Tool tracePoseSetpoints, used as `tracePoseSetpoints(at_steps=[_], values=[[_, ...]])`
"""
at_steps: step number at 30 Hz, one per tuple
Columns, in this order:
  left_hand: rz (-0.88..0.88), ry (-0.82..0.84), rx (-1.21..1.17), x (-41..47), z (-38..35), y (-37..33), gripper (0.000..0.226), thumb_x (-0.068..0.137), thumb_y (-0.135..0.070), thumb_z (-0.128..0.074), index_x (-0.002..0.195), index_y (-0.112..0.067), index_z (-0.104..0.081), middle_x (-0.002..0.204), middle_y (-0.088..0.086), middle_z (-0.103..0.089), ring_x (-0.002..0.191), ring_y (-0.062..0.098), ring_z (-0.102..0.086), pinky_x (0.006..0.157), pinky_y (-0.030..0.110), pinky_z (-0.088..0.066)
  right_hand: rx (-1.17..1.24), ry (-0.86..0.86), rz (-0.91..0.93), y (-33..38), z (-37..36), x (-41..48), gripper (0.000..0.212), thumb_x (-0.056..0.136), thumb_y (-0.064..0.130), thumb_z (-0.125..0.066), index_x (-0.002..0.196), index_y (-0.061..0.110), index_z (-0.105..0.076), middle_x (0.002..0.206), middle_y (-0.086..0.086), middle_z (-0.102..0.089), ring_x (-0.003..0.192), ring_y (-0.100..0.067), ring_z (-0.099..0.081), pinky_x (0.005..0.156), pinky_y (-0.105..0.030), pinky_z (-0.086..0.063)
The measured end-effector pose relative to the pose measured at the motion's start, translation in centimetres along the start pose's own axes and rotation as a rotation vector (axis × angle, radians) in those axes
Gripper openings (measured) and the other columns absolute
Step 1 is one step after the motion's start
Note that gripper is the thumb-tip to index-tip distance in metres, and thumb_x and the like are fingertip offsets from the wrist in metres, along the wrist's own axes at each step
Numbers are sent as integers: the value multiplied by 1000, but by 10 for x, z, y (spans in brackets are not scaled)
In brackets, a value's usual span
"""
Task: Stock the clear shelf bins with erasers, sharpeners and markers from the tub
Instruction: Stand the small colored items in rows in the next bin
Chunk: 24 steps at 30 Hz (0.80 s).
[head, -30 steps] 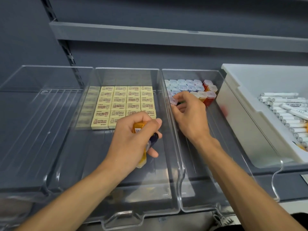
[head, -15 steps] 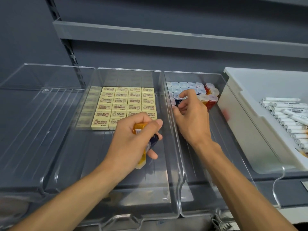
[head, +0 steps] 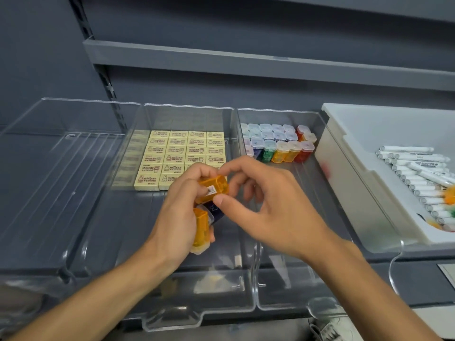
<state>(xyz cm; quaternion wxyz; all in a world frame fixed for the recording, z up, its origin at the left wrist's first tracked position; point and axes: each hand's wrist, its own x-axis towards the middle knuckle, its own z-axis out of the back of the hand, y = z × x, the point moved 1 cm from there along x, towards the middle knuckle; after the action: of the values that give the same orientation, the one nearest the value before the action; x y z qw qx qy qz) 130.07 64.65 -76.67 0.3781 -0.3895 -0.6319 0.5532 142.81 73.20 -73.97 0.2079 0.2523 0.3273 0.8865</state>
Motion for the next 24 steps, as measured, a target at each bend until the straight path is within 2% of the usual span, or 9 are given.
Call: tracePoseSetpoints(at_steps=[3,6,9,11,14,16,18,21,24], values=[[11,6,-1,-4,-1,-1,25,84,-26,-42,100,-13,-57,91,18,-61,62,25,-54,39,31,-43,-49,8,21,-1,-1,2,31,88,37,-67,115,32,-54,84,12,-61,74,-11,-55,65,-33,-50],[21,-2,-9,-6,-2,-3,21,86,-28,-48,104,-22,-58,95,12,-65,62,23,-59,38,30,-43,50,-1,-11,-1,-1,5,26,90,30,-68,112,26,-56,83,9,-62,66,-14,-55,61,-31,-49],[32,-39,-15,-2,-4,-5,15,95,-13,-52,109,-18,-56,91,9,-67,56,11,-62,36,28,-43,221,-12,-85,-1,0,6,22,87,19,-71,103,18,-56,81,5,-63,60,-13,-53,56,-26,-45],[43,-43,-34,0,-3,-4,18,92,-8,-52,109,-13,-56,88,7,-69,58,12,-64,36,27,-41,335,-61,-121,-3,0,7,23,85,14,-71,96,11,-51,79,-3,-62,62,-18,-51,57,-28,-43],[95,-15,-64,2,-1,-2,22,82,-9,-46,99,-7,-61,85,14,-70,71,24,-65,39,25,-41,460,-139,-171,-4,1,7,19,86,16,-63,94,13,-47,78,-14,-58,64,-20,-49,59,-30,-43],[148,-15,-93,3,0,-1,22,89,-4,-41,87,-5,-62,68,16,-63,74,27,-61,40,24,-40,507,-154,-221,-3,2,9,14,95,13,-56,106,22,-52,76,-9,-58,62,-9,-51,57,-20,-42],[182,-25,-132,3,0,-2,27,93,-4,-37,81,-5,-62,57,14,-53,75,26,-63,39,23,-40,489,-159,-246,-2,3,10,23,99,12,-47,115,26,-57,77,-1,-58,62,-7,-52,56,-16,-42],[182,-32,-157,3,-2,-3,32,95,-6,-36,75,-4,-60,53,14,-45,73,25,-64,38,24,-40,584,-200,-321,-6,4,11,27,100,16,-44,109,31,-64,77,3,-58,61,-10,-51,54,-21,-41],[169,-30,-163,3,-2,-1,34,96,-6,-36,72,-6,-61,53,14,-44,74,25,-64,39,25,-41,712,-248,-419,-12,7,11,20,98,22,-49,112,31,-62,79,2,-55,58,-11,-48,52,-25,-39]])
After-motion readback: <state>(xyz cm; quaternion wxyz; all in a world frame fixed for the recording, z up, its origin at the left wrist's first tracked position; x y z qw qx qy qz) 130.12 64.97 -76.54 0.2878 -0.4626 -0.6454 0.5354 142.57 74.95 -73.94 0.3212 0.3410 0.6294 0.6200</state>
